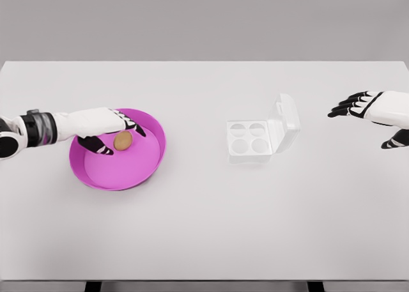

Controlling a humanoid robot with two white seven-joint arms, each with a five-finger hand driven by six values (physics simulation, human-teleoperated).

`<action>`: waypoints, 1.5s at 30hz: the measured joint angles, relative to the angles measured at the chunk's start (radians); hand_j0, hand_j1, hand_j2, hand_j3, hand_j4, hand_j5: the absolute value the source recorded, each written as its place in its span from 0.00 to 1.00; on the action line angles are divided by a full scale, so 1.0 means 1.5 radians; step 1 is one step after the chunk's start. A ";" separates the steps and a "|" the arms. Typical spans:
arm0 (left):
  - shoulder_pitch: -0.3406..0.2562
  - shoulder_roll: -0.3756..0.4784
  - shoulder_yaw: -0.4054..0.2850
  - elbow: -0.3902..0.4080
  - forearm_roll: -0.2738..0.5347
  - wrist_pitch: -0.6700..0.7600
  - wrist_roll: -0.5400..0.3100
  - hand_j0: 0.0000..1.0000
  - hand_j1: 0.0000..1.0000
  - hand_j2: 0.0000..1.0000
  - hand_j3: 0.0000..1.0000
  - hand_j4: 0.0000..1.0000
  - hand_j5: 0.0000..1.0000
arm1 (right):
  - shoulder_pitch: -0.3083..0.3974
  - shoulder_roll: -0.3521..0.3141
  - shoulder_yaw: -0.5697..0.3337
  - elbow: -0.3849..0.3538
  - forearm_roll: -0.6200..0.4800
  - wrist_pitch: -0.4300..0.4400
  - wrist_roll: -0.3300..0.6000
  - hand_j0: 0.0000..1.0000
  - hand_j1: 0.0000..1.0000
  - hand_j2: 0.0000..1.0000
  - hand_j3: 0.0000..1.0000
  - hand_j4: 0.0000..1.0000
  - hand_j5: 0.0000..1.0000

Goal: Pack egg into the box and close the box lid

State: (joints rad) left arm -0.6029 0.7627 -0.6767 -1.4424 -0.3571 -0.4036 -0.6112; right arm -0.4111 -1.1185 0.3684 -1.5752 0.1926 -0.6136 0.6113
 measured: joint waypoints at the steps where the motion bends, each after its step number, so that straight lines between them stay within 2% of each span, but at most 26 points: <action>1: -0.001 -0.002 0.000 0.002 -0.002 0.000 0.000 0.81 0.81 0.81 0.81 0.81 0.81 | 0.000 0.000 0.000 0.000 0.000 0.000 0.000 1.00 1.00 1.00 1.00 1.00 1.00; 24: -0.001 -0.021 0.001 0.021 -0.028 0.000 0.000 0.81 0.81 0.81 0.81 0.81 0.81 | 0.003 0.006 0.000 0.001 0.001 0.000 0.000 1.00 1.00 1.00 1.00 1.00 1.00; 27: -0.001 -0.023 0.001 0.023 -0.029 0.000 0.000 0.81 0.81 0.81 0.81 0.81 0.81 | 0.012 0.016 0.003 0.005 0.002 0.000 0.000 1.00 1.00 1.00 1.00 1.00 1.00; 29: -0.001 -0.023 0.001 0.024 -0.029 0.000 0.000 0.81 0.81 0.81 0.81 0.81 0.81 | 0.048 0.028 0.007 0.009 0.005 0.000 0.000 1.00 1.00 1.00 1.00 1.00 1.00; 31: 0.000 -0.024 0.000 0.025 -0.030 0.000 0.000 0.81 0.81 0.81 0.81 0.81 0.81 | 0.049 0.043 0.009 0.013 0.017 0.000 0.000 1.00 1.00 1.00 1.00 1.00 1.00; 35: 0.000 -0.024 0.000 0.026 -0.029 0.000 0.000 0.73 0.73 0.73 0.73 0.73 0.73 | 0.048 0.059 0.010 0.036 0.030 0.000 0.000 1.00 1.00 1.00 1.00 1.00 1.00; 45: 0.001 -0.024 0.000 0.026 -0.029 0.001 0.000 0.70 0.70 0.70 0.70 0.70 0.70 | 0.008 0.111 0.014 0.128 0.040 0.000 0.000 1.00 1.00 1.00 1.00 1.00 1.00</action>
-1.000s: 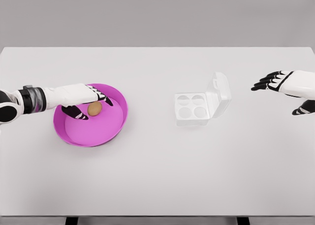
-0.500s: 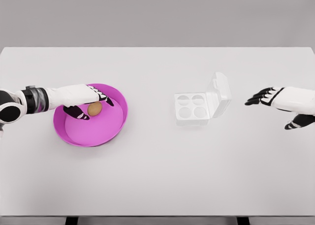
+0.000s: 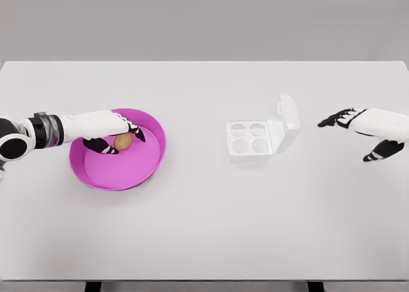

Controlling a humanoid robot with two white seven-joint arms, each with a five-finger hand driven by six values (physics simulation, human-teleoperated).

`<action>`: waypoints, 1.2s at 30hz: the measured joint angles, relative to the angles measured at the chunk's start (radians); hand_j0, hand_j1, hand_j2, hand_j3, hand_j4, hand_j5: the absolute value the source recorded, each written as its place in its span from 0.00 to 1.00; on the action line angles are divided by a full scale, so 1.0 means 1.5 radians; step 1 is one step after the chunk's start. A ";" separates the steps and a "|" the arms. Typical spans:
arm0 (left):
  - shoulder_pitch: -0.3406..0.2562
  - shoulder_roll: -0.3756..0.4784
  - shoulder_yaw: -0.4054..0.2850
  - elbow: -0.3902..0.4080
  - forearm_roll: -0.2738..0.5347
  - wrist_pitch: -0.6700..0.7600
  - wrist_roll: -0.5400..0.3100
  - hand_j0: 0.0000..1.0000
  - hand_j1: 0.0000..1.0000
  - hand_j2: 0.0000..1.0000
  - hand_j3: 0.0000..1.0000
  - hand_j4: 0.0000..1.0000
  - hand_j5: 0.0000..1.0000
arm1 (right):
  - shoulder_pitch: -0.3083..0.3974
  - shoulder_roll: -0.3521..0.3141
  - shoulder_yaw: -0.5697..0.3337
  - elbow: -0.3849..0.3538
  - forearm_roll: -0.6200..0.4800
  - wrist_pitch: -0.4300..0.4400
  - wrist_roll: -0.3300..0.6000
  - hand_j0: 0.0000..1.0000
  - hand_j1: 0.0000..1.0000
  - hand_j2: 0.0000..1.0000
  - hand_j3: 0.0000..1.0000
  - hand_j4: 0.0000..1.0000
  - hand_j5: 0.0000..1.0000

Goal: Pack egg into the box and close the box lid

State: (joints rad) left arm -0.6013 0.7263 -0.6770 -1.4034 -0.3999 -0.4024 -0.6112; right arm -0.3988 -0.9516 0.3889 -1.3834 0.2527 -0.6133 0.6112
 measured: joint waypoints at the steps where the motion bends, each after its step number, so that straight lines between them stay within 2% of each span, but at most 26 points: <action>1: 0.000 0.000 0.000 0.000 0.000 0.000 0.000 0.70 0.70 0.70 0.70 0.70 0.70 | -0.007 0.003 0.000 0.006 0.003 0.000 0.000 1.00 1.00 1.00 1.00 1.00 1.00; 4: 0.001 0.000 0.000 0.000 0.000 0.000 0.000 0.68 0.68 0.68 0.68 0.68 0.68 | -0.019 0.014 0.003 0.029 0.013 0.000 0.000 1.00 1.00 1.00 1.00 1.00 1.00; 7: 0.001 0.000 0.000 0.000 0.001 0.000 0.000 0.62 0.62 0.62 0.62 0.62 0.62 | -0.022 0.025 0.003 0.042 0.024 0.000 0.000 1.00 1.00 1.00 1.00 1.00 1.00; 16: 0.000 0.000 0.002 0.000 0.003 -0.001 0.000 0.46 0.46 0.46 0.46 0.46 0.46 | -0.024 0.035 0.003 0.049 0.030 0.000 0.000 1.00 1.00 1.00 1.00 1.00 1.00; 27: -0.001 0.001 0.011 -0.010 0.008 -0.004 0.000 0.45 0.45 0.45 0.45 0.45 0.45 | -0.019 0.034 0.001 0.049 0.030 0.000 0.000 1.00 1.00 1.00 1.00 1.00 1.00; 36: -0.001 0.002 0.014 -0.044 0.020 -0.006 0.000 0.44 0.44 0.44 0.44 0.44 0.44 | -0.019 0.035 0.000 0.047 0.030 0.000 0.000 1.00 1.00 1.00 1.00 1.00 1.00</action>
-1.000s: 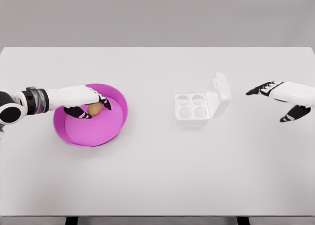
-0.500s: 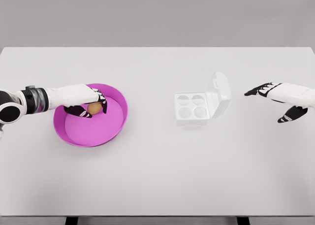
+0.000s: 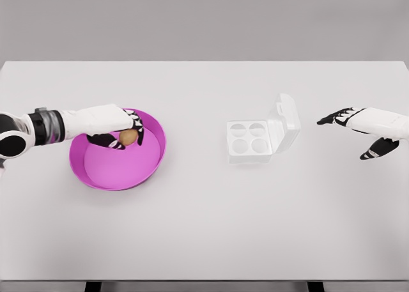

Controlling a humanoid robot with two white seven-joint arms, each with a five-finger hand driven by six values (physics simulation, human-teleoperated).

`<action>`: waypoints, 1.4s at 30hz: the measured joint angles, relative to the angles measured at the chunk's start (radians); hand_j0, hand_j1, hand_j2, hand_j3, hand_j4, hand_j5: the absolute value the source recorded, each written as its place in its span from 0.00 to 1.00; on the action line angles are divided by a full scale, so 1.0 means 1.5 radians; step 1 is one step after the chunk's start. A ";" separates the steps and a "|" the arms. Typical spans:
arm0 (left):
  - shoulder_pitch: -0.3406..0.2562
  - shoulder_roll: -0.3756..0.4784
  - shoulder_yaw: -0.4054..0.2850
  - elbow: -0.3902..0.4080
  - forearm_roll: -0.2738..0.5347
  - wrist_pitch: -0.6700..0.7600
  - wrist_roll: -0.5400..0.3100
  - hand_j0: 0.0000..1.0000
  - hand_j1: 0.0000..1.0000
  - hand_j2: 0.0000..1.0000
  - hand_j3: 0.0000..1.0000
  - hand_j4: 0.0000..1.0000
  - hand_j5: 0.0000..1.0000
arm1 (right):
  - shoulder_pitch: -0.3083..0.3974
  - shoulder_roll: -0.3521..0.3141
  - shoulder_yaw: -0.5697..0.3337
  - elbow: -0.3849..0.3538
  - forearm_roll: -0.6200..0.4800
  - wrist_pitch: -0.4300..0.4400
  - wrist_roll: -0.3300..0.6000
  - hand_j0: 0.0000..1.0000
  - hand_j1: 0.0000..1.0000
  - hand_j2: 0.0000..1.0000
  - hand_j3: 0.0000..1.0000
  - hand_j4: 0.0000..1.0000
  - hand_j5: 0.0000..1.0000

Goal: Pack egg into the box and close the box lid

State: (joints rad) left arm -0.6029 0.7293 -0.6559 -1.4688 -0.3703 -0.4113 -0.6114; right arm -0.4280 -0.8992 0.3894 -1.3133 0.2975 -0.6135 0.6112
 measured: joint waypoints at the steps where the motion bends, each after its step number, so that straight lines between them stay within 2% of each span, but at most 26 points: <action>1: 0.000 0.000 0.000 -0.003 0.002 0.000 0.000 0.43 0.43 0.43 0.43 0.43 0.43 | 0.000 0.000 0.000 0.000 0.000 0.000 0.000 1.00 1.00 1.00 1.00 1.00 1.00; 18: 0.007 -0.001 0.028 -0.072 0.008 -0.002 0.000 0.40 0.40 0.40 0.40 0.40 0.40 | 0.004 0.000 0.000 -0.010 0.000 0.000 0.000 1.00 1.00 1.00 1.00 1.00 1.00; 42: 0.005 -0.092 0.034 -0.076 0.008 -0.003 0.000 0.40 0.40 0.40 0.40 0.40 0.40 | 0.008 0.021 0.006 -0.017 0.000 0.000 0.000 1.00 1.00 1.00 1.00 1.00 1.00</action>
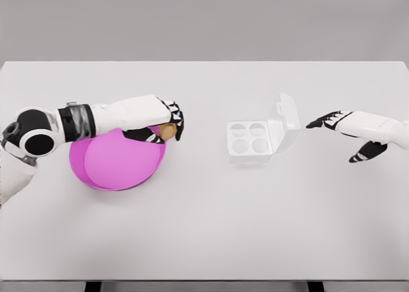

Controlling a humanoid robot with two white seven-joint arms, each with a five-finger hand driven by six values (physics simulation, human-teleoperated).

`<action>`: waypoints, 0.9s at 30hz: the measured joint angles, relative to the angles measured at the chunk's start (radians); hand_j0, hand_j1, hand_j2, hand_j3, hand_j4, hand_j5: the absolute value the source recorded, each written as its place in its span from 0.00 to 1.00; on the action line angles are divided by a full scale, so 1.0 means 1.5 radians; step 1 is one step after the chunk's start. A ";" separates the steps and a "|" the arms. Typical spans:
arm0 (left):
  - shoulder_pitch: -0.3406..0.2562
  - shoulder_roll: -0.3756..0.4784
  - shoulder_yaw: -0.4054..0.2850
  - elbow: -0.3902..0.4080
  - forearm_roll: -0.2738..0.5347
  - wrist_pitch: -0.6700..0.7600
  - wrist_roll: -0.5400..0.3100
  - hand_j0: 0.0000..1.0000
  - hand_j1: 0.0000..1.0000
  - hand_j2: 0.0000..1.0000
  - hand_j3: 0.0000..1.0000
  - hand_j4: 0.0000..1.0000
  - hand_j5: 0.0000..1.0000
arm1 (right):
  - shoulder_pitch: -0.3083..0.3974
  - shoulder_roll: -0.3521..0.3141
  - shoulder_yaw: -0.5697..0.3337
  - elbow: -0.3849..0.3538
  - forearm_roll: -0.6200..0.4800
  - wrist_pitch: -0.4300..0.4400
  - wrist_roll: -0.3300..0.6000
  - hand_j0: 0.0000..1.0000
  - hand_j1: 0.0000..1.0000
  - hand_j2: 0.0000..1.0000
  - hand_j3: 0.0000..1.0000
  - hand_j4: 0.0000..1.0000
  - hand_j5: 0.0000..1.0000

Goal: Pack egg into the box and close the box lid

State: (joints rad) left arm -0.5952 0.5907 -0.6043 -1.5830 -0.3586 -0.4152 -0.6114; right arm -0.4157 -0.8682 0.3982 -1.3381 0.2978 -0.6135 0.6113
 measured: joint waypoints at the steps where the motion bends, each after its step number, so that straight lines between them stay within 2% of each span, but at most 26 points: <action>1: 0.000 -0.005 0.000 0.000 0.000 0.001 0.000 0.40 0.40 0.40 0.40 0.40 0.40 | 0.000 0.001 0.000 -0.001 0.000 0.000 0.000 1.00 1.00 1.00 1.00 1.00 1.00; 20: 0.001 -0.079 -0.001 0.006 -0.010 0.007 0.000 0.40 0.40 0.40 0.40 0.40 0.40 | 0.006 -0.001 -0.001 0.004 0.000 0.000 0.000 1.00 1.00 1.00 1.00 1.00 1.00; 27: 0.001 -0.103 -0.001 0.009 -0.012 0.008 0.000 0.40 0.40 0.40 0.40 0.40 0.40 | 0.000 0.001 -0.001 0.026 0.000 0.000 0.000 1.00 1.00 1.00 1.00 1.00 1.00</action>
State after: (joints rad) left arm -0.5937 0.4364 -0.6061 -1.5694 -0.3772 -0.4027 -0.6114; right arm -0.4157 -0.8665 0.3962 -1.2997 0.2979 -0.6135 0.6112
